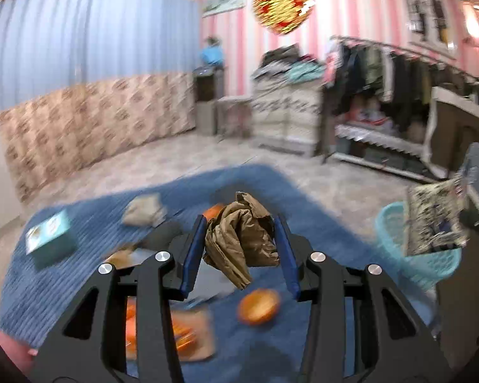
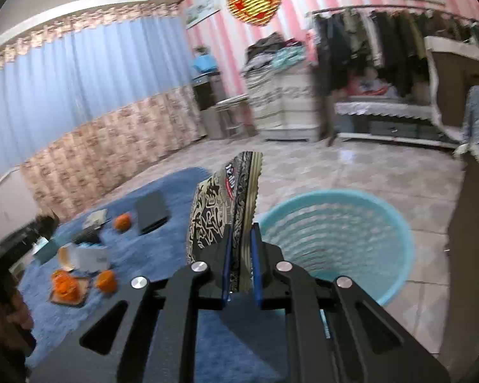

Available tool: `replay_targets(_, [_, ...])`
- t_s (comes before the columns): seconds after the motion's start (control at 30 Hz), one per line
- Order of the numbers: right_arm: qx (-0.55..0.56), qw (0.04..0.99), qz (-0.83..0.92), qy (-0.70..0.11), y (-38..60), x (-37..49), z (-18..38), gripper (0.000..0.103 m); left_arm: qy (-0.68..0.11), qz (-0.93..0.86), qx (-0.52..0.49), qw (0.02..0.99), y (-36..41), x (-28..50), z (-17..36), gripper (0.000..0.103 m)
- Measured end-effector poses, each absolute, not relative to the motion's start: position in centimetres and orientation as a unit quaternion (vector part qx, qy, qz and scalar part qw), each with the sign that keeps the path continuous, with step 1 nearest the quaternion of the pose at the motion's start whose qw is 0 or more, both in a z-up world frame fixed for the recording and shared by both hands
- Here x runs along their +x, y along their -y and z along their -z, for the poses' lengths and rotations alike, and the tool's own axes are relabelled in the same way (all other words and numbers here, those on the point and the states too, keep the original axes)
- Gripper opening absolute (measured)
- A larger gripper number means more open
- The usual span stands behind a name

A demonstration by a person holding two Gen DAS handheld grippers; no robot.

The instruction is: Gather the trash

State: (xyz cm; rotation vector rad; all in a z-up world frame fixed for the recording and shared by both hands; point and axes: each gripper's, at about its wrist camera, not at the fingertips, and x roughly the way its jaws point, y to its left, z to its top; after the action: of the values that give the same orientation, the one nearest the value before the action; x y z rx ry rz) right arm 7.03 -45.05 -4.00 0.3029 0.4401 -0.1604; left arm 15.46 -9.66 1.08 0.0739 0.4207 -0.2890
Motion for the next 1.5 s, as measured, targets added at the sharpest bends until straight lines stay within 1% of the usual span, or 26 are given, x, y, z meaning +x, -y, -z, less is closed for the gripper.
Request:
replay_targets(0.27, [0.185,0.951,0.169,-0.182,53.0,5.4,1.8,0.012,-0.197,0.237,0.033,0.951,22.8,17.2,-2.5,0.042])
replay_targets(0.4, [0.186,0.945,0.206,-0.171,55.6,5.2,0.8,0.012,-0.195,0.268,0.037,0.943,27.8,17.5,-2.8,0.042])
replay_targets(0.5, [0.192,0.94,0.23,-0.166,57.4,4.5,1.2,0.012,-0.194,0.291,0.035,0.936,31.0,17.5,-2.9,0.042])
replay_targets(0.6, [0.19,0.936,0.241,-0.175,58.0,4.3,2.8,0.012,-0.201,0.312,0.027,0.928,33.9,18.2,-2.2,0.042])
replay_targets(0.7, [0.195,0.928,0.254,-0.191,58.7,4.6,4.5,0.012,-0.217,0.333,0.024,0.917,36.2,18.8,-0.7,0.042])
replay_targets(0.8, [0.204,0.919,0.265,-0.207,59.6,5.1,6.1,0.012,-0.217,0.343,0.054,0.912,38.4,19.1,2.0,0.042])
replay_targets(0.9, [0.213,0.915,0.267,-0.216,59.8,5.9,7.2,0.012,-0.248,0.353,0.061,0.9,40.2,20.4,4.8,0.042])
replay_targets(1.2, [0.203,0.91,0.264,-0.249,59.5,7.4,8.4,0.012,-0.288,0.353,0.074,0.887,42.3,23.0,8.7,0.044])
replay_targets(1.27, [0.204,0.908,0.263,-0.254,59.5,7.6,8.5,0.012,-0.29,0.343,0.08,0.89,42.0,23.2,8.9,0.053])
replay_targets(1.3, [0.205,0.907,0.263,-0.257,59.4,7.7,8.6,0.012,-0.285,0.337,0.083,0.894,41.9,23.2,8.9,0.064])
replay_targets(1.33, [0.205,0.907,0.262,-0.259,59.3,7.8,8.7,0.012,-0.279,0.332,0.083,0.897,41.8,23.2,8.8,0.07])
replay_targets(1.37, [0.205,0.906,0.261,-0.262,59.3,8.0,8.9,0.012,-0.277,0.329,0.083,0.899,41.4,23.2,8.5,0.073])
replay_targets(1.43, [0.206,0.906,0.259,-0.265,59.3,8.0,9.0,0.012,-0.272,0.319,0.079,0.905,40.8,23.3,8.2,0.083])
replay_targets(1.5, [0.205,0.906,0.256,-0.27,59.1,8.3,9.2,0.012,-0.266,0.309,0.07,0.91,39.8,23.5,7.7,0.087])
